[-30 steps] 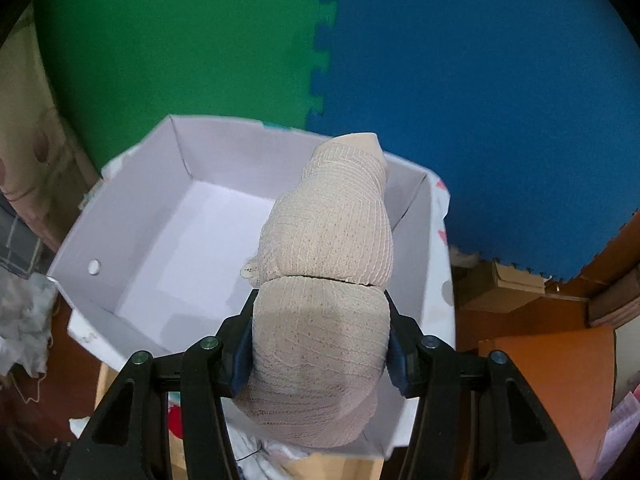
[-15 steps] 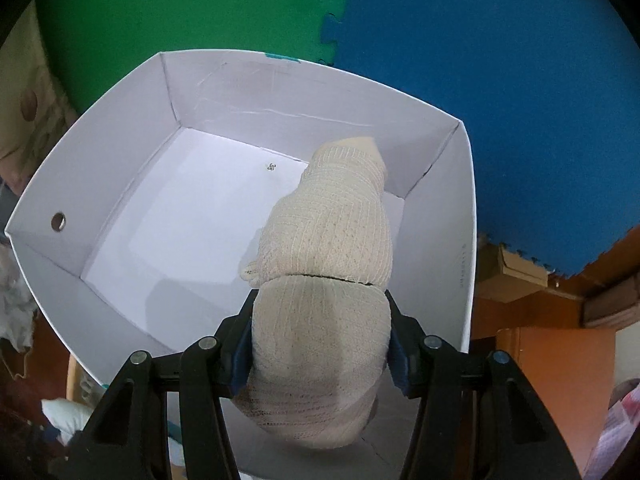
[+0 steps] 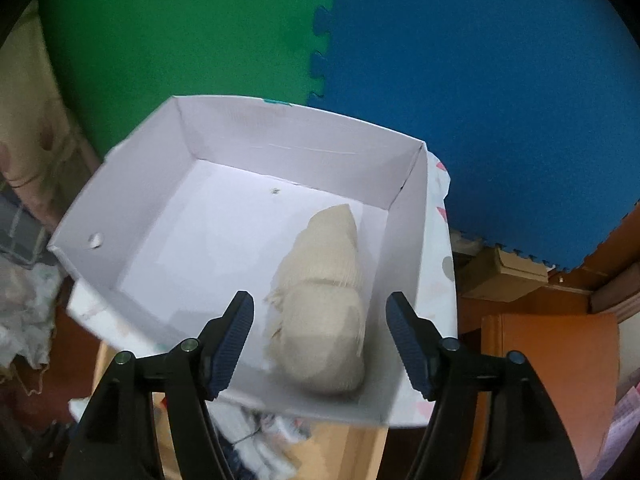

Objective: Take underwear out of drawer
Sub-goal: 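Lift the light blue cloth with the left gripper while the right returns to the drawer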

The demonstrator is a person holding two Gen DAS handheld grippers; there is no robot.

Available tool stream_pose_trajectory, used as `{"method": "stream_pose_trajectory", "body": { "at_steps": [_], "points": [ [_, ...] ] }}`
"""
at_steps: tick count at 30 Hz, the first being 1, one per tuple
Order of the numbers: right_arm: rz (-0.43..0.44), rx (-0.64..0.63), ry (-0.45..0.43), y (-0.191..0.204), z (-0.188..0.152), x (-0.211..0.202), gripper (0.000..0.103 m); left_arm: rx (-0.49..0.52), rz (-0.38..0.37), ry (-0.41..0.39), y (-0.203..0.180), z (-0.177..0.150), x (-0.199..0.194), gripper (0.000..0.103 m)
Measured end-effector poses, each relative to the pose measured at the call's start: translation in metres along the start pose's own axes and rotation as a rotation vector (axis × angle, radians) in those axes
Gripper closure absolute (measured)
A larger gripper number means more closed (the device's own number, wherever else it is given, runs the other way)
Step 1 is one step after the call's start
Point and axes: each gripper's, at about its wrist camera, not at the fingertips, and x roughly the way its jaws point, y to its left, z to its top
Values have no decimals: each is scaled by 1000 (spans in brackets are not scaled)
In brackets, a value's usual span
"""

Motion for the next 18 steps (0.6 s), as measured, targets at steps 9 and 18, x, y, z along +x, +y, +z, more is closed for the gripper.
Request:
{"method": "stream_pose_trajectory", "body": {
  "at_steps": [9,18],
  "points": [
    [59,-11,2,-21,-74,-35,32,21,9,-18,-4,-1,-5,71],
    [64,13,120,-30,-170,13,30,7,0,-37,0,4,-12,71]
  ]
}}
